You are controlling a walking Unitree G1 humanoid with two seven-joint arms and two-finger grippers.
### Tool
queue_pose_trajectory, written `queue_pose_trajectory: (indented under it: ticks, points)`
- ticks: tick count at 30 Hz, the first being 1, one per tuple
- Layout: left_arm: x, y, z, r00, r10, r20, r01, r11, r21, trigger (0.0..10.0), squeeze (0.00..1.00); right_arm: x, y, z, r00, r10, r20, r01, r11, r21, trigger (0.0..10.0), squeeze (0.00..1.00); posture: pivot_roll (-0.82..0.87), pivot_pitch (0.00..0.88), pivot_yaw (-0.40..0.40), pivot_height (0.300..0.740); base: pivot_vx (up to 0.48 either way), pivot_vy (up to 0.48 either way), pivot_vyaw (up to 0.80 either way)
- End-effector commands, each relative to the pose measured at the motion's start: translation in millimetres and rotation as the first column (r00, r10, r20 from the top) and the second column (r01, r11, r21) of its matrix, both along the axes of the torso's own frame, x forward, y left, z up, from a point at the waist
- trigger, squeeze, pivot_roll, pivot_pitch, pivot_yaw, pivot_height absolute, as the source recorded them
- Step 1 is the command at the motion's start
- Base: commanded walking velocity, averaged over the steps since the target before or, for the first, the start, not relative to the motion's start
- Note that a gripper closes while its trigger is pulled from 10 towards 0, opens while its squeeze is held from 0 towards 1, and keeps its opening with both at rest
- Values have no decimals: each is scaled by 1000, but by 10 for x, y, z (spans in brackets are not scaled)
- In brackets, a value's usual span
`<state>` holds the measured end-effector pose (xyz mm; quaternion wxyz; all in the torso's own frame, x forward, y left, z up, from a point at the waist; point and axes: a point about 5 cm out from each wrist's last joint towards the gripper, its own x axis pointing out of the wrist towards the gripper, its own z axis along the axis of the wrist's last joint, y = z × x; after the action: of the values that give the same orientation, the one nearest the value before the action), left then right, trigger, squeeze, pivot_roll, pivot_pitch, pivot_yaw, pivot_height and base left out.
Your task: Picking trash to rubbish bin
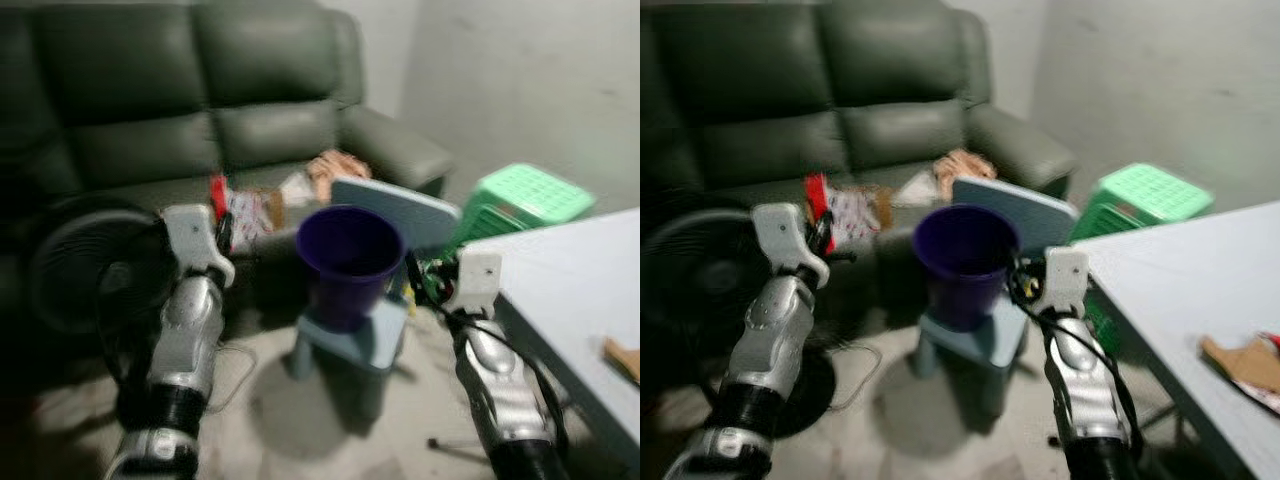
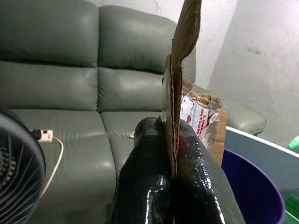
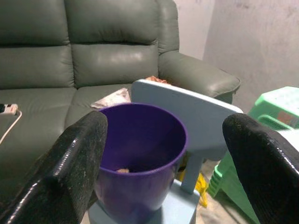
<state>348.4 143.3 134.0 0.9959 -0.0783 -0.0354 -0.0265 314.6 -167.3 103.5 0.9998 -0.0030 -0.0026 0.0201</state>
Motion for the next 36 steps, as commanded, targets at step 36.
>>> queue_pose_trajectory:
  ticks: [36]
  points:
    - [18, 12, 5, 999, -17, -28, 17, 1000, 11, 10000, 0, -39, 23, 20, 998, 55, 8, -55, 998, 24, 10000, 0, 17, 0, -75, 740, 119, 0, 0]
